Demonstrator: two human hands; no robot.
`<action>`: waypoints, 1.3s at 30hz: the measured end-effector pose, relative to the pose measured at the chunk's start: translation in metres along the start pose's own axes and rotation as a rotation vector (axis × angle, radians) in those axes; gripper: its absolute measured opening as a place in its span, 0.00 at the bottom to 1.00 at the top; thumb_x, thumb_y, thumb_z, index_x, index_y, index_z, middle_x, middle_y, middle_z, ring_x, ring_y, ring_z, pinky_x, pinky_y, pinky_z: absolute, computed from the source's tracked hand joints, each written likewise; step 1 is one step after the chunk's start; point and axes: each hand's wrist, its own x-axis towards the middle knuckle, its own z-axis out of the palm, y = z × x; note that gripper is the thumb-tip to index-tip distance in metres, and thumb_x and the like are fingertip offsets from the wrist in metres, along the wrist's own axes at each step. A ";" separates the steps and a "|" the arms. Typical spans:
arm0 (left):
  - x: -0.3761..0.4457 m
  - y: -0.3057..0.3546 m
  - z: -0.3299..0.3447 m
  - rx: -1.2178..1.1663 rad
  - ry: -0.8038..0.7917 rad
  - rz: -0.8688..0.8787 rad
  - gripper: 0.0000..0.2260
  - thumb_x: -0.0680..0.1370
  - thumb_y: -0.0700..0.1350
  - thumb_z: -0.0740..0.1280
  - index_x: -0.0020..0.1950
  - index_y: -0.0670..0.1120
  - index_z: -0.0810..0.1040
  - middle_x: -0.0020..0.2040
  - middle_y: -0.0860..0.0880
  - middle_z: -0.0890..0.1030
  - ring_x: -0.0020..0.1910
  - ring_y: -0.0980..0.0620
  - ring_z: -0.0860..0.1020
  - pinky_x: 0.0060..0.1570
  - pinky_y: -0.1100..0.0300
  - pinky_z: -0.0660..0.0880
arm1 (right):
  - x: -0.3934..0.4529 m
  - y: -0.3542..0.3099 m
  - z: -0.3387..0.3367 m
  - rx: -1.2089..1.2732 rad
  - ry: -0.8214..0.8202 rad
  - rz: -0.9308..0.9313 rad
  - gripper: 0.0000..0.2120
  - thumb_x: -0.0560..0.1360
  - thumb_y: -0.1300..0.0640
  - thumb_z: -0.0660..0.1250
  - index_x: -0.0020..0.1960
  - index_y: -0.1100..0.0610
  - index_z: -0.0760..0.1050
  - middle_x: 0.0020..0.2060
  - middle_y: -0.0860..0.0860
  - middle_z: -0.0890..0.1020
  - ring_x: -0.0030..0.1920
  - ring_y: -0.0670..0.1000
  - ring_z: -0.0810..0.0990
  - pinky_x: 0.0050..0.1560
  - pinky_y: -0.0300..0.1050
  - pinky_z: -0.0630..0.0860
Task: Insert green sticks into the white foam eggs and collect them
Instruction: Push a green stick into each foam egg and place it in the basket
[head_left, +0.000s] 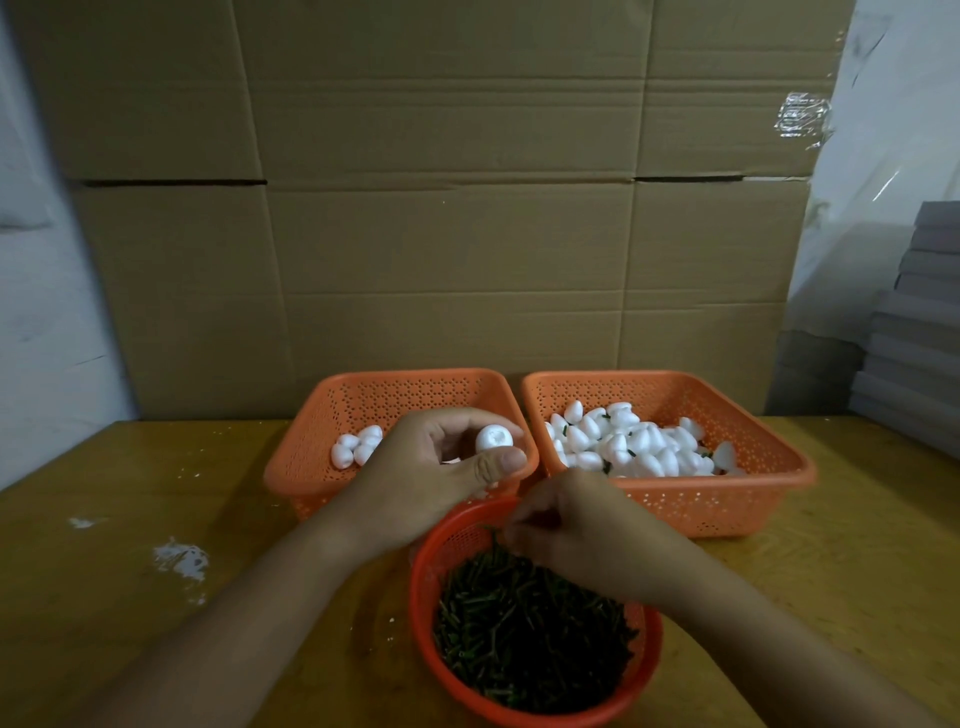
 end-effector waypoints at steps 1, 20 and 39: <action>0.000 -0.001 -0.001 -0.009 0.009 -0.009 0.12 0.72 0.49 0.74 0.53 0.46 0.85 0.41 0.47 0.85 0.38 0.56 0.82 0.42 0.64 0.79 | 0.000 -0.001 -0.003 0.105 0.025 0.044 0.07 0.77 0.58 0.69 0.42 0.52 0.85 0.33 0.46 0.84 0.33 0.42 0.80 0.36 0.34 0.74; 0.000 -0.007 -0.006 0.117 -0.127 -0.025 0.07 0.75 0.49 0.75 0.52 0.50 0.85 0.47 0.51 0.86 0.45 0.55 0.84 0.45 0.61 0.79 | 0.003 -0.011 -0.014 0.853 0.341 0.253 0.05 0.76 0.60 0.69 0.43 0.60 0.82 0.36 0.54 0.85 0.37 0.47 0.81 0.34 0.37 0.76; 0.003 -0.010 -0.003 -0.078 -0.013 0.036 0.14 0.78 0.52 0.64 0.60 0.52 0.82 0.39 0.52 0.81 0.38 0.55 0.79 0.41 0.62 0.78 | -0.001 -0.015 -0.024 0.877 0.432 0.178 0.07 0.80 0.64 0.66 0.50 0.62 0.83 0.34 0.55 0.79 0.34 0.48 0.76 0.36 0.37 0.75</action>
